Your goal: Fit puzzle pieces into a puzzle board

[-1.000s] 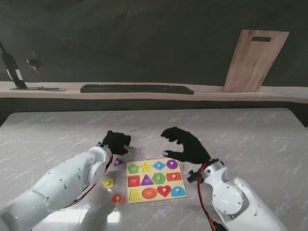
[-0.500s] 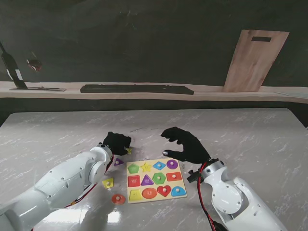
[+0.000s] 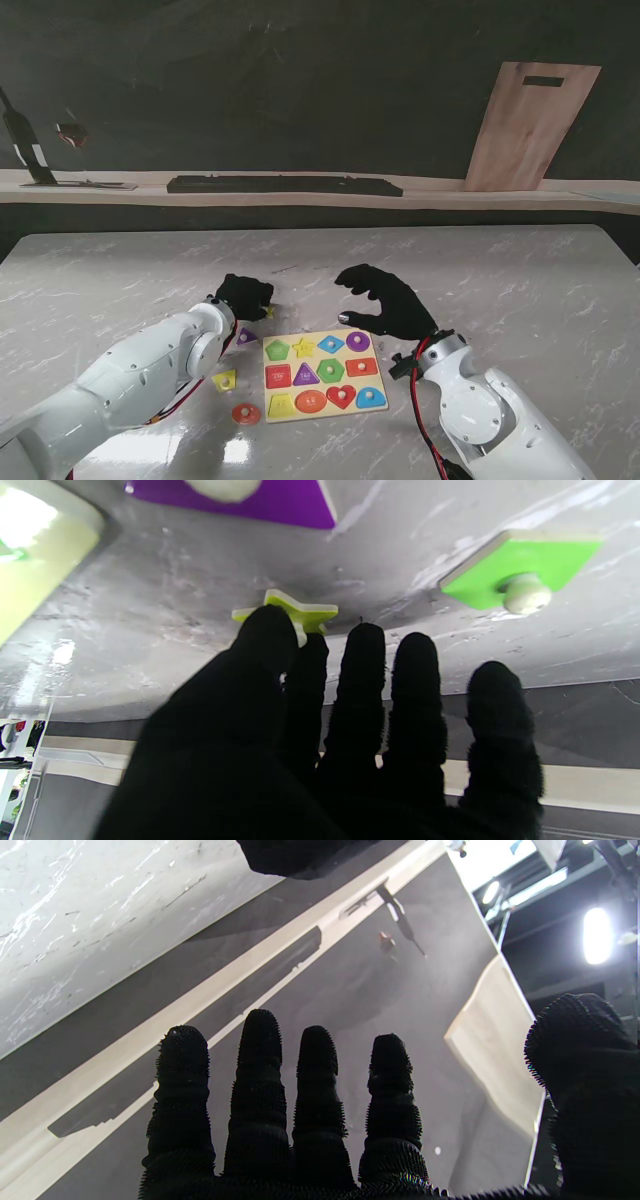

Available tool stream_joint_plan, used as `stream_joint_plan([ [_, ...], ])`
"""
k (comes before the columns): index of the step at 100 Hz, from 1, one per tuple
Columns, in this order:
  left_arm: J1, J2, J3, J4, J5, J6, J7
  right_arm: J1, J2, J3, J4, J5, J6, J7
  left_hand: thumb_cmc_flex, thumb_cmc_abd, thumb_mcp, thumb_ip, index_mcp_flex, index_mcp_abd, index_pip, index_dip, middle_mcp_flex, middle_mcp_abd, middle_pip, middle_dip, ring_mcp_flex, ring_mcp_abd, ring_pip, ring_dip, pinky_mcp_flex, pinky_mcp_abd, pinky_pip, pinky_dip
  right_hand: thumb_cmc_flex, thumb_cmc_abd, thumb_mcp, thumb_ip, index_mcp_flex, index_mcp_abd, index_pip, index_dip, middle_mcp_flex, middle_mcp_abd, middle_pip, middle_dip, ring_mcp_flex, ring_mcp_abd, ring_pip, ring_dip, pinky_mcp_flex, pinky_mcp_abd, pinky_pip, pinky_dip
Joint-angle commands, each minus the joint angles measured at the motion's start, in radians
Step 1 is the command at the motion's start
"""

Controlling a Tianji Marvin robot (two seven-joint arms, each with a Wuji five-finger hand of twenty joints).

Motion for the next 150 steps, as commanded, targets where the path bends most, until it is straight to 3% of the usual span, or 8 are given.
stream_joint_plan([
  [1, -0.003, -0.008, 0.011, 0.019, -0.007, -0.005, -0.004, -0.005, -0.006, -0.004, -0.002, -0.005, 0.002, -0.004, 0.078, -0.004, -0.004, -0.019, 0.055, -0.039, 0.054, -0.006, 0.034, -0.004, -0.008, 0.019, 0.032, -0.016, 0.032, 0.005, 0.009, -0.157, 0.049, 0.026, 0.010, 0.016, -0.019, 0.031, 0.013, -0.034, 0.002, 0.016, 0.023, -0.023, 0.006, 0.010, 0.019, -0.018, 0.017, 0.011, 0.003, 0.012, 0.022, 0.022],
  [14, -0.014, -0.014, 0.029, 0.039, -0.019, -0.017, -0.006, -0.006, -0.007, -0.003, -0.002, -0.006, 0.002, -0.006, 0.074, -0.012, 0.008, -0.016, 0.064, -0.028, 0.069, -0.005, 0.055, 0.001, 0.000, 0.027, 0.042, -0.018, 0.039, 0.004, 0.016, -0.156, 0.055, 0.028, 0.010, 0.020, -0.023, 0.032, 0.015, -0.038, 0.002, 0.017, 0.024, -0.023, 0.005, 0.010, 0.018, -0.018, 0.018, 0.011, 0.003, 0.013, 0.023, 0.022],
  [43, -0.017, -0.012, 0.028, 0.038, -0.014, -0.043, 0.001, -0.008, -0.007, 0.000, -0.003, -0.005, -0.002, -0.009, 0.017, -0.055, 0.153, -0.024, 0.061, -0.017, 0.122, -0.003, 0.064, 0.015, 0.047, 0.088, 0.049, -0.029, 0.080, 0.020, 0.026, -0.154, 0.062, 0.031, 0.011, 0.027, -0.032, 0.035, 0.018, -0.042, 0.001, 0.020, 0.023, -0.020, 0.008, 0.011, 0.017, -0.017, 0.022, 0.014, 0.003, 0.014, 0.025, 0.022],
  [84, 0.079, 0.042, -0.104, -0.150, 0.083, -0.074, 0.001, -0.012, -0.008, 0.002, -0.006, -0.005, -0.004, -0.013, -0.019, -0.073, 0.223, -0.018, 0.062, 0.003, 0.139, 0.015, 0.069, 0.032, 0.099, 0.119, 0.062, -0.025, 0.125, 0.052, 0.043, -0.142, 0.073, 0.036, 0.010, 0.036, -0.040, 0.039, 0.019, -0.045, 0.000, 0.022, 0.022, -0.018, 0.010, 0.011, 0.017, -0.017, 0.028, 0.017, 0.004, 0.014, 0.026, 0.022],
  [124, 0.161, 0.049, -0.124, -0.312, 0.088, -0.039, -0.057, -0.009, -0.007, -0.003, -0.003, 0.008, -0.004, 0.000, -0.046, -0.088, 0.268, -0.019, 0.065, 0.048, 0.154, 0.045, 0.085, 0.044, 0.200, 0.184, 0.098, -0.010, 0.211, 0.124, 0.091, -0.105, 0.114, 0.064, 0.011, 0.039, -0.043, 0.041, 0.020, -0.046, -0.001, 0.023, 0.022, -0.016, 0.010, 0.011, 0.018, -0.016, 0.031, 0.019, 0.005, 0.014, 0.028, 0.023],
  [150, 0.185, 0.045, -0.105, -0.360, 0.071, 0.012, -0.089, -0.007, -0.007, -0.005, -0.001, 0.014, -0.002, 0.003, -0.062, -0.098, 0.300, -0.018, 0.069, 0.058, 0.164, 0.058, 0.094, 0.048, 0.232, 0.204, 0.113, -0.006, 0.239, 0.148, 0.109, -0.093, 0.129, 0.089, 0.011, 0.039, -0.045, 0.041, 0.025, -0.051, 0.000, 0.025, 0.021, -0.016, 0.009, 0.011, 0.017, -0.016, 0.032, 0.019, 0.004, 0.016, 0.028, 0.023],
])
